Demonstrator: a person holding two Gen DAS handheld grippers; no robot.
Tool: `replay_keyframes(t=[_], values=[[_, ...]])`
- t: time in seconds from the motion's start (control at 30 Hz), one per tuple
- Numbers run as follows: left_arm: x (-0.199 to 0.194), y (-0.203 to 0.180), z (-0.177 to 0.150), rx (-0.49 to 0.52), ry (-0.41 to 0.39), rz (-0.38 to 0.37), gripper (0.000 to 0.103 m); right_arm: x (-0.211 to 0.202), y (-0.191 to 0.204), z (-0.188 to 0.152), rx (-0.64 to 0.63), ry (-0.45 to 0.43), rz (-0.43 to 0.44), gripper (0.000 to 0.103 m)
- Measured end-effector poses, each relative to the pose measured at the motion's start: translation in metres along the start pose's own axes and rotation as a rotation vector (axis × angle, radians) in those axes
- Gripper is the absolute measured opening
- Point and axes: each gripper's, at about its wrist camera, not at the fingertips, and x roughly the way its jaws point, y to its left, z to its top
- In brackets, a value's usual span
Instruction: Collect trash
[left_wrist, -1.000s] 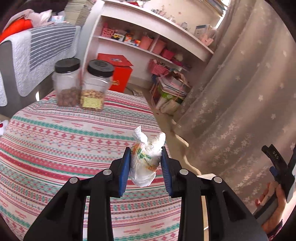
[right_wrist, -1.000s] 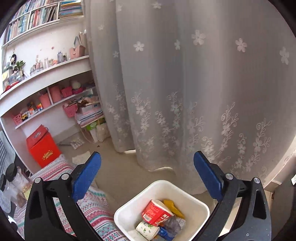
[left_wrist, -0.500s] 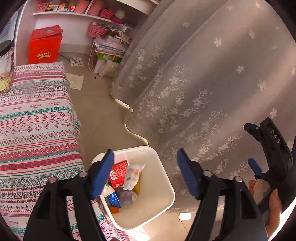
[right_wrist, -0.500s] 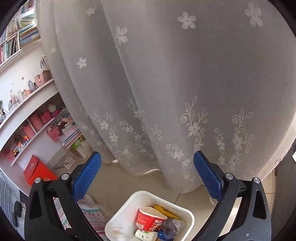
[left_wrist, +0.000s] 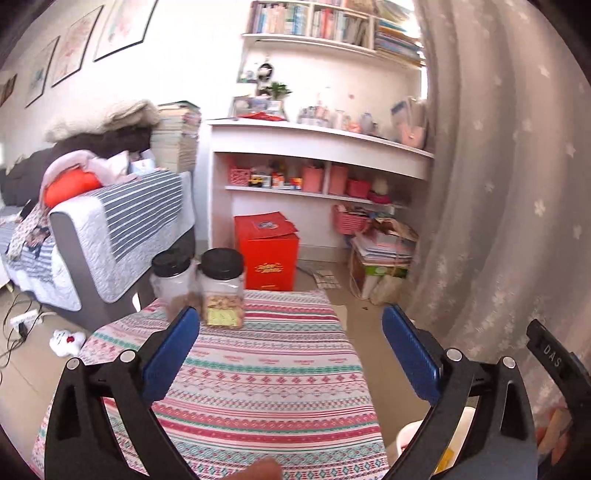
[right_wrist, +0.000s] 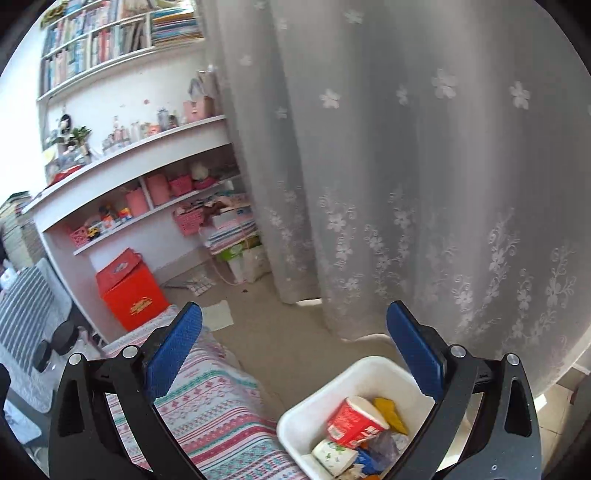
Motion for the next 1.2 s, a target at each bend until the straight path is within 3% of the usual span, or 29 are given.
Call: replay_keyframes(t=[0.1,0.3,0.43,0.5,0.6,0.73,1.2], values=[[0.013,0.047,0.006,-0.039,0.117,0.03,0.096,-0.005,0.034,-0.012,-0.018,0.023,0.084,0.096],[0.012,0.122,-0.008,-0.114,0.098,0.143,0.096,-0.021,0.107,-0.04,-0.167,0.036,0.214,0.096],[0.03,0.154,-0.017,-0.131,0.193,0.162,0.096,-0.023,0.145,-0.061,-0.255,0.065,0.215,0.096],[0.031,0.163,-0.017,-0.133,0.229,0.187,0.096,-0.023,0.158,-0.07,-0.277,0.083,0.214,0.096],[0.023,0.177,-0.013,-0.144,0.211,0.221,0.096,-0.024,0.172,-0.083,-0.321,0.101,0.211,0.096],[0.02,0.19,-0.016,-0.15,0.237,0.221,0.096,-0.03,0.185,-0.097,-0.374,0.101,0.223,0.096],[0.021,0.18,-0.025,-0.064,0.248,0.241,0.096,-0.033,0.191,-0.102,-0.37,0.118,0.231,0.096]])
